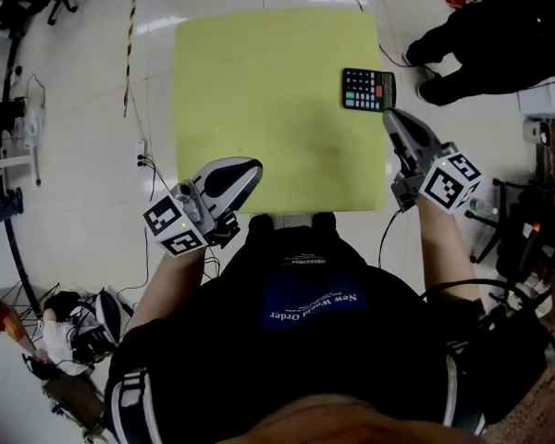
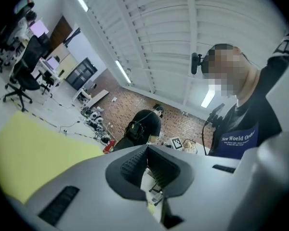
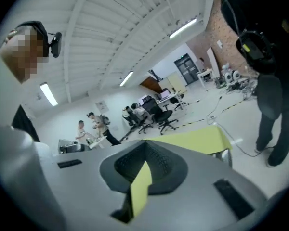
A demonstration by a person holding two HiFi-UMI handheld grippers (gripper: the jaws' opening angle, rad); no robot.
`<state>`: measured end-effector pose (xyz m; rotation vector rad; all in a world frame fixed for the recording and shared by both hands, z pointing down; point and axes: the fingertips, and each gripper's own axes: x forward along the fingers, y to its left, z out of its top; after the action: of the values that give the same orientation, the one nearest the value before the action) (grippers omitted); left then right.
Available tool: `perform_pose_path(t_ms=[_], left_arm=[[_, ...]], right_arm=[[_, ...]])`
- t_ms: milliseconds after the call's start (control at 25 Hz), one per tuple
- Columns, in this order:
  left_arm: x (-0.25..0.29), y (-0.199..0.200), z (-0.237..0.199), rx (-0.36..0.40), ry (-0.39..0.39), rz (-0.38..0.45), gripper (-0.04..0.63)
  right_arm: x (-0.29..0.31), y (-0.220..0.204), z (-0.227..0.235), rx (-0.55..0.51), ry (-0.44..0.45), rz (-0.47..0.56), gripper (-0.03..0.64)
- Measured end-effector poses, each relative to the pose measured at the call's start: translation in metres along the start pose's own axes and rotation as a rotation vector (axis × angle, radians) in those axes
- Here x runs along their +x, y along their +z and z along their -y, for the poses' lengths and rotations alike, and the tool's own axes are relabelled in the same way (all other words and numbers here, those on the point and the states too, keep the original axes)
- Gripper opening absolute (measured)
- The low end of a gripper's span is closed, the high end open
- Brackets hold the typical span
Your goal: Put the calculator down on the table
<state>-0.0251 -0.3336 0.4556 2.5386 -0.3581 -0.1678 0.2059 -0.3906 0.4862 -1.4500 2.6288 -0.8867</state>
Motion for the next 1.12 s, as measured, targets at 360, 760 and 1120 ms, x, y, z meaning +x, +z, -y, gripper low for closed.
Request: perform_pose_path(t_ms=[360, 760, 1120], left_arm=[[-0.04, 0.098, 0.069, 0.214, 0.028, 0.132, 0.006], [-0.045, 0.098, 0.086, 0.255, -0.009, 0.173, 0.006], [-0.053, 0.104, 0.089, 0.273, -0.015, 0.219, 0.006]], right_arm=[[-0.021, 0.043, -0.153, -0.136, 0.275, 0.032, -0.012], [-0.029, 0.054, -0.196, -0.242, 0.378, 0.054, -0.012], [-0.033, 0.067, -0.201, -0.277, 0.379, 0.071, -0.012]])
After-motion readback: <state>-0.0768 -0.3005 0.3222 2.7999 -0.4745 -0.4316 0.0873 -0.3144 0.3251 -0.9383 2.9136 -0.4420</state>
